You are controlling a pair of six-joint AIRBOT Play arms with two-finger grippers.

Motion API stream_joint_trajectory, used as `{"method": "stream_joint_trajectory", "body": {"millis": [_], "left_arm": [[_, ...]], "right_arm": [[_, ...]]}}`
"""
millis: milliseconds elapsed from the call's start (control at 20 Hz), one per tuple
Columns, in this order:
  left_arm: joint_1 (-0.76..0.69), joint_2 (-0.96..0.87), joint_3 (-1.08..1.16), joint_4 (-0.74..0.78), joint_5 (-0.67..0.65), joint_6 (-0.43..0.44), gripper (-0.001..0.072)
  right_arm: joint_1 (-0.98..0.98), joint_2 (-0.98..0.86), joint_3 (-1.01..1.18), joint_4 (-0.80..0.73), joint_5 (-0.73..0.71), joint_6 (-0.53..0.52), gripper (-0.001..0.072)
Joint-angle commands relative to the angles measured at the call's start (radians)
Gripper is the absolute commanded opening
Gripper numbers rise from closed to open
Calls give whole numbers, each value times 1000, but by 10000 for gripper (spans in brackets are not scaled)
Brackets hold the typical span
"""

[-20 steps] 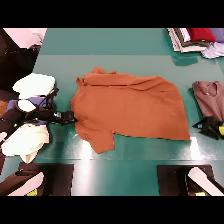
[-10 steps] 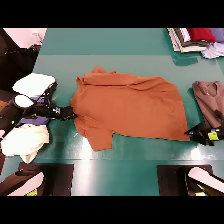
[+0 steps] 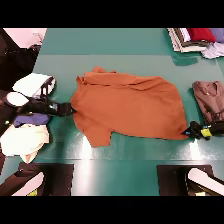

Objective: Fold the shirts.

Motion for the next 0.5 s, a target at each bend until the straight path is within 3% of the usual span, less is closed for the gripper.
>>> {"method": "stream_joint_trajectory", "body": {"millis": [0,150,450], "left_arm": [[0,121,167,23,3,-3,25],[0,193,481,37,6,0,25],[0,199,1126,90,7,0,25]], "right_arm": [[83,134,153,135,63,13,12],[163,246,433,243,6,53,12],[218,344,1061,201,-127,82,11]]}}
